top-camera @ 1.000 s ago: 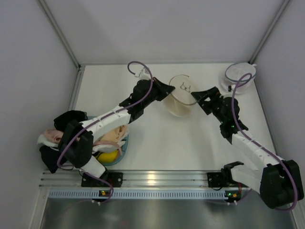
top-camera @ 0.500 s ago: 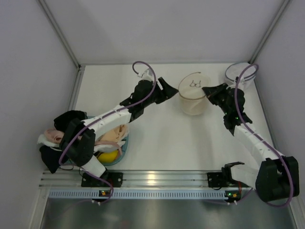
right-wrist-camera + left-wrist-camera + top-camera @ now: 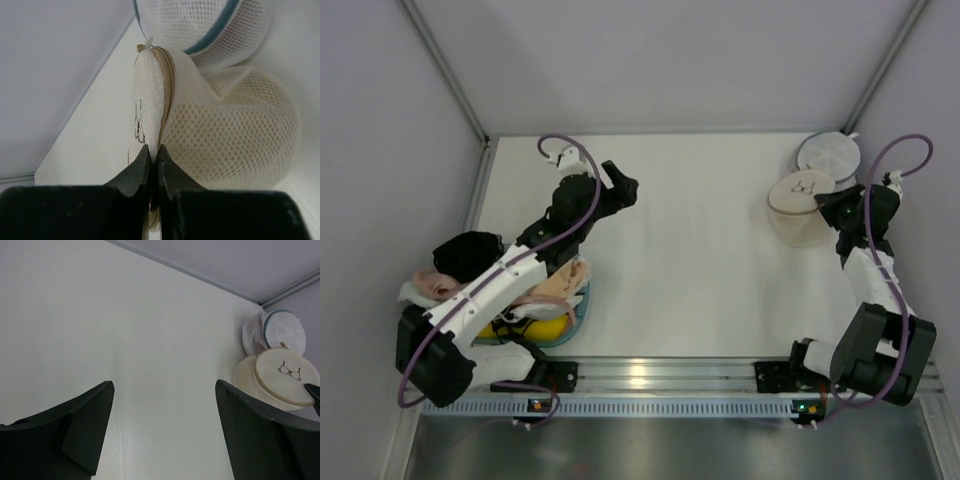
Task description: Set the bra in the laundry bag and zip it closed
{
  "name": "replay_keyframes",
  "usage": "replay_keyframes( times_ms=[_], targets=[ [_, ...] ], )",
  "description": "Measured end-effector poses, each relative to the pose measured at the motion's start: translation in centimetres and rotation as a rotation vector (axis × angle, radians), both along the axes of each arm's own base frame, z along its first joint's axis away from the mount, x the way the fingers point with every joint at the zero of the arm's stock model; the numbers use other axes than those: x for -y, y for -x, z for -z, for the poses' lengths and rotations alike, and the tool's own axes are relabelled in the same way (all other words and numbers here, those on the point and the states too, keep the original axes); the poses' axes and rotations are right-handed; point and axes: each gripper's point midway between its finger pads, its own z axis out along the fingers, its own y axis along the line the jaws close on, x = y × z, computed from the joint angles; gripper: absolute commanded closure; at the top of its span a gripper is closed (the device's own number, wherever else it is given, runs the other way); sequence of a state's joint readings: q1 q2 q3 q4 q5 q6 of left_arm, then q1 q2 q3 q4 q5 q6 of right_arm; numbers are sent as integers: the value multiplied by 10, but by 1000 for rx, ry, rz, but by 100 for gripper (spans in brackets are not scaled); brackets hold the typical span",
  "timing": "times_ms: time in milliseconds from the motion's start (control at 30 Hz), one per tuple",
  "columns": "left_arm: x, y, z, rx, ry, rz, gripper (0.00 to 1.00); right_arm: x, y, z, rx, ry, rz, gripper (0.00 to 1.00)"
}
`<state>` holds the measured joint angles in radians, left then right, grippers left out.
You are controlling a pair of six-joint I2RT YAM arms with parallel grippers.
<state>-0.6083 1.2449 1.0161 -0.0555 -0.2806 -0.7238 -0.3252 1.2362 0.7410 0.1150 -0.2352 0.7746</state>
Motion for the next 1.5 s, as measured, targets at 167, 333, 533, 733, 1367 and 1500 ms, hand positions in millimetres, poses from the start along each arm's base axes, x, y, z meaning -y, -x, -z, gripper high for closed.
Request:
replay_keyframes(
  times_ms=[167,333,533,733,1367,1500],
  targets=[
    [-24,4,3,9,-89,-60,11,9,20,16,-72,45,5,89],
    [-40,10,25,-50,-212,-76,2,20,39,14,-125,93,11,12],
    [-47,3,22,-96,-307,-61,2,15,46,-48,-47,241,-79,1],
    [-49,0,6,-95,-318,-17,2,-7,46,-135,167,359,-208,1],
    [-79,-5,5,-192,-80,44,2,-127,13,-183,346,407,-616,1],
    [-88,1,-2,-158,-100,14,2,-121,15,-177,335,424,-581,1]
  ],
)
